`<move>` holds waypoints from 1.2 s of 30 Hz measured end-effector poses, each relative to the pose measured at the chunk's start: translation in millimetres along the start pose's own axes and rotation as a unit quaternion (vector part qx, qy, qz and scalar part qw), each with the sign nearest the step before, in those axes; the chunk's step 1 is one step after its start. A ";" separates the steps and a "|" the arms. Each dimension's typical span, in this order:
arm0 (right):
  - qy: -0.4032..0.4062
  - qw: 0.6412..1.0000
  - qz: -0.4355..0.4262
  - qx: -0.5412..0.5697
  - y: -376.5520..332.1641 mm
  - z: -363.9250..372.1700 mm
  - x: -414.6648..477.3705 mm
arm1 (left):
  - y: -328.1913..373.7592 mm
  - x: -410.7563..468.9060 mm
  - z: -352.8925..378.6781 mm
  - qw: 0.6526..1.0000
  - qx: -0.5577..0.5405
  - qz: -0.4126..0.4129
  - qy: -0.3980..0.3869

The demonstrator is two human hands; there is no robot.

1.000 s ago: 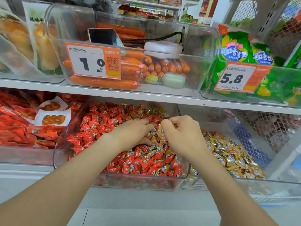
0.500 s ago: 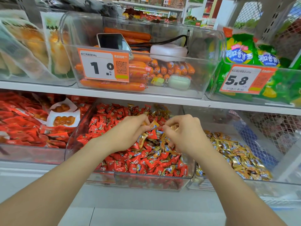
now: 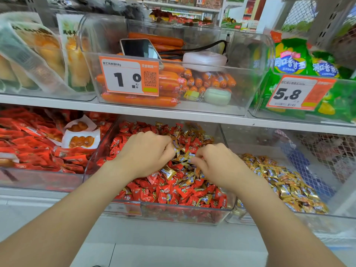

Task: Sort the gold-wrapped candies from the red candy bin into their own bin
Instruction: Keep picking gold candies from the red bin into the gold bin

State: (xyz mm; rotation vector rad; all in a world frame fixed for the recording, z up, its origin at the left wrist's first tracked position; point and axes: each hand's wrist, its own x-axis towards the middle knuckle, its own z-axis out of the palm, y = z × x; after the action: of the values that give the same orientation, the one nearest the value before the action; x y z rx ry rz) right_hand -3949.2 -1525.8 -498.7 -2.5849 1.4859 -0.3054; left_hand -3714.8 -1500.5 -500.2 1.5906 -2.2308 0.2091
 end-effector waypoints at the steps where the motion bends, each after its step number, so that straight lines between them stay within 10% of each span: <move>1: -0.015 1.000 0.006 -0.017 -2.2 -0.3 -1.9 | -1.1 -0.2 0.2 1.000 0.007 0.005 -0.013; 10: -0.157 0.980 0.005 -0.120 -11.0 0.5 -2.8 | -6.2 -7.8 -8.0 0.990 -0.073 0.024 -0.117; 23: -0.130 0.987 -0.034 -0.091 -12.0 12.4 -8.2 | -1.6 -0.4 11.0 0.955 -0.008 0.034 -0.295; 36: 0.023 0.961 0.036 0.275 -3.4 -22.2 -14.1 | 11.9 -13.9 -14.2 0.991 -0.067 0.016 -0.114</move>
State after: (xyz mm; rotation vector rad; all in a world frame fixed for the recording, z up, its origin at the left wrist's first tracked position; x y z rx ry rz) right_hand -3958.7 -1512.4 -477.9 -2.0893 1.2756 -0.6657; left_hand -3718.8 -1479.4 -491.5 1.5745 -2.3854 -0.1196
